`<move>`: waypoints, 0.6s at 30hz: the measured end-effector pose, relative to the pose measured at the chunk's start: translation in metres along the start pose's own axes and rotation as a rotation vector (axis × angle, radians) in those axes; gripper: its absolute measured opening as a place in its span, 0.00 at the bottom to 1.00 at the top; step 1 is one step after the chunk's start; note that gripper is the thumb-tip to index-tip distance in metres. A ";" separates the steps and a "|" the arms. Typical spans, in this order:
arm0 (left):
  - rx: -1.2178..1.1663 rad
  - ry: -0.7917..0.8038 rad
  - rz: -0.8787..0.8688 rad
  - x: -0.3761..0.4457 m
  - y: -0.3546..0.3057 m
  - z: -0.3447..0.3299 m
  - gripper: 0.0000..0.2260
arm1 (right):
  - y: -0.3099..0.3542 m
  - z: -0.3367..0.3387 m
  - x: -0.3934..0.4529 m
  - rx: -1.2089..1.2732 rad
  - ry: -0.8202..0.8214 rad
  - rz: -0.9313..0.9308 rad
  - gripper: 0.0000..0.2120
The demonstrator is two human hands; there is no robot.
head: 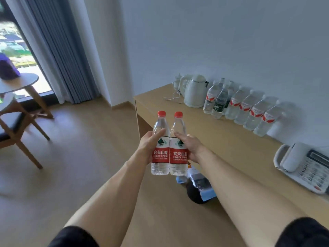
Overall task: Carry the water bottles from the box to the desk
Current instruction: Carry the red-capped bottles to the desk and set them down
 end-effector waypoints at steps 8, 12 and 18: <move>0.007 0.095 0.047 0.095 -0.027 0.003 0.20 | 0.038 0.037 0.055 0.003 -0.186 0.070 0.27; 0.042 0.118 0.060 0.139 -0.033 -0.003 0.25 | 0.053 0.060 0.080 0.012 -0.217 0.090 0.27; 0.069 0.168 0.065 0.200 -0.039 -0.031 0.32 | 0.077 0.106 0.112 0.038 -0.216 0.122 0.23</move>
Point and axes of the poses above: each hand's wrist, its own x-axis towards the middle knuckle, its own z-axis out of the back of the hand, y = z × x, the point moved 9 cm from there along x, towards the middle knuckle, and after that the axes turned 13 degrees about y, right-handed, at the moved point
